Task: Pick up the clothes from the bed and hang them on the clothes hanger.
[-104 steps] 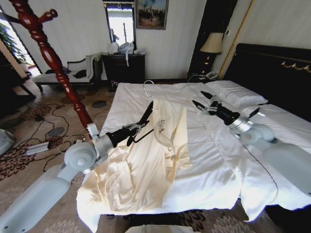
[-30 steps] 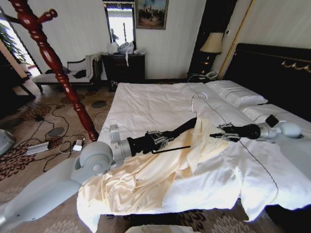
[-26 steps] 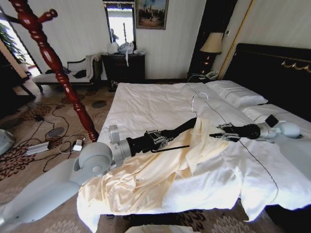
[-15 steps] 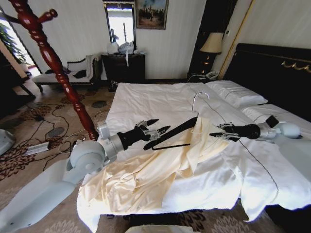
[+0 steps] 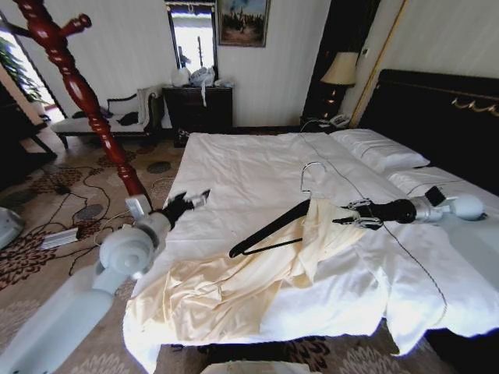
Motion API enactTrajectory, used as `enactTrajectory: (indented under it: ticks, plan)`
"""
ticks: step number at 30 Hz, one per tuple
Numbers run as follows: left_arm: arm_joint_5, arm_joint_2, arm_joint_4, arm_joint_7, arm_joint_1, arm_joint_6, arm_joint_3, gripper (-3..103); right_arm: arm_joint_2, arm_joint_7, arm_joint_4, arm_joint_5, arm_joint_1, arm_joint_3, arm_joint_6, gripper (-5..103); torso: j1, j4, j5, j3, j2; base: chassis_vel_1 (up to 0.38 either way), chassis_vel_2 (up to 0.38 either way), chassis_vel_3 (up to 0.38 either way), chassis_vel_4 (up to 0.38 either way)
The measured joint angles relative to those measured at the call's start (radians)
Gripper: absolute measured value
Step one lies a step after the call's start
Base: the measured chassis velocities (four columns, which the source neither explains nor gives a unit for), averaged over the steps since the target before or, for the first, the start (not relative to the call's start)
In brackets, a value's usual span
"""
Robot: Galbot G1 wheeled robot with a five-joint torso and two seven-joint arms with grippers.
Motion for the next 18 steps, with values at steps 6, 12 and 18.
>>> enactTrajectory:
  ticks: [6,12,18]
  plan:
    - [0.137,-0.006,-0.032,0.008,0.133,0.033,0.068,100,-0.003,0.000,-0.003,0.019,0.006,-0.003,-0.008,23,0.000,-0.0002,0.0004,0.000,0.000,0.000,0.000,0.000,0.000]
    - [0.221,-0.003,-0.079,0.009,0.243,0.008,0.137,100,0.006,0.000,-0.015,0.031,0.014,-0.008,-0.012,23,0.000,-0.0002,0.0004,0.000,0.000,0.000,0.000,0.000,0.000]
    - [0.238,0.001,-0.122,-0.031,0.342,-0.008,0.155,100,0.011,0.001,-0.015,0.029,0.016,-0.016,-0.012,23,0.000,-0.0002,0.0004,0.000,0.000,0.000,0.000,0.000,0.000]
